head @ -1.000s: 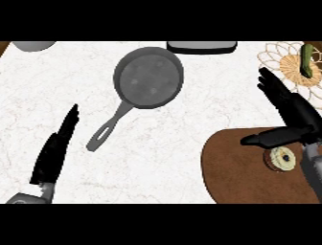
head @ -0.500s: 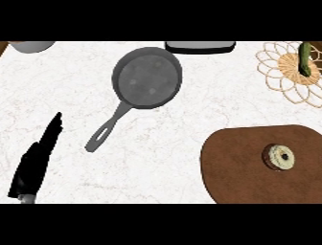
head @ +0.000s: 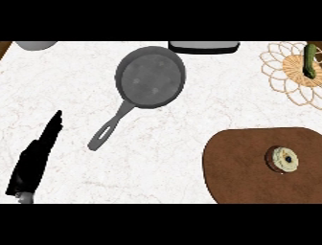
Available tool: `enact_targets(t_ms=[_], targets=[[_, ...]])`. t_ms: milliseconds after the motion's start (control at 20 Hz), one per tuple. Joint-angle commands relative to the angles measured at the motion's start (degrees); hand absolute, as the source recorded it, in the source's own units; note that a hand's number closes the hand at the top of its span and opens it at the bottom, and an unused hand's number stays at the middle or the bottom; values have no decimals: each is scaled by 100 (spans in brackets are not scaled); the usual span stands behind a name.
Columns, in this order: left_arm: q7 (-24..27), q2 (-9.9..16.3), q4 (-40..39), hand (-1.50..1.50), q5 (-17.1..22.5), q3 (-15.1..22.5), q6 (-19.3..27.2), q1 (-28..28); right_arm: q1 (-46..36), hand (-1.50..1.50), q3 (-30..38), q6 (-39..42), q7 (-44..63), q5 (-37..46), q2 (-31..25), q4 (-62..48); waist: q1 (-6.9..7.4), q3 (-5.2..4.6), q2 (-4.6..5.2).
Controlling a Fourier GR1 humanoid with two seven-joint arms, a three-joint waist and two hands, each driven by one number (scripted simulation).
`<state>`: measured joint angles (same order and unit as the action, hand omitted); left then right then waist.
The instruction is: Pick the cupcake from the cutting board and place it in the pan
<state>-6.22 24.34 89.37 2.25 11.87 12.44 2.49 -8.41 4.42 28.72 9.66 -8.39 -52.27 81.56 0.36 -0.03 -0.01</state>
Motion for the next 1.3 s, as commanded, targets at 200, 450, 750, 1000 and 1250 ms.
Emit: enact_targets(t_ms=[200, 450, 750, 1000, 1250], targets=[[-405, -84, 335, 0, -180, -34, -62, -68, -846, -150, -605, 791, 1351, -48, 145, 516, 11, 0, 0], [-81, -379, -40, 0, -402, 16, 6, -106, -1461, -150, -1085, 927, 2364, 0, 636, 464, 36, -3, 12], [-41, -310, 258, 0, -330, -207, -158, 306, -1687, -150, -1336, 1509, 2820, 228, 784, 437, 40, 0, 4], [-564, -334, 295, 0, -455, -216, -212, -198, -1667, -150, -1595, 1984, 3566, 92, 779, 708, -31, 0, -9], [-257, -380, 251, 0, -424, -371, -395, 83, -1824, -150, -1844, 1908, 4044, 384, 1235, 652, 2, 1, -1]])
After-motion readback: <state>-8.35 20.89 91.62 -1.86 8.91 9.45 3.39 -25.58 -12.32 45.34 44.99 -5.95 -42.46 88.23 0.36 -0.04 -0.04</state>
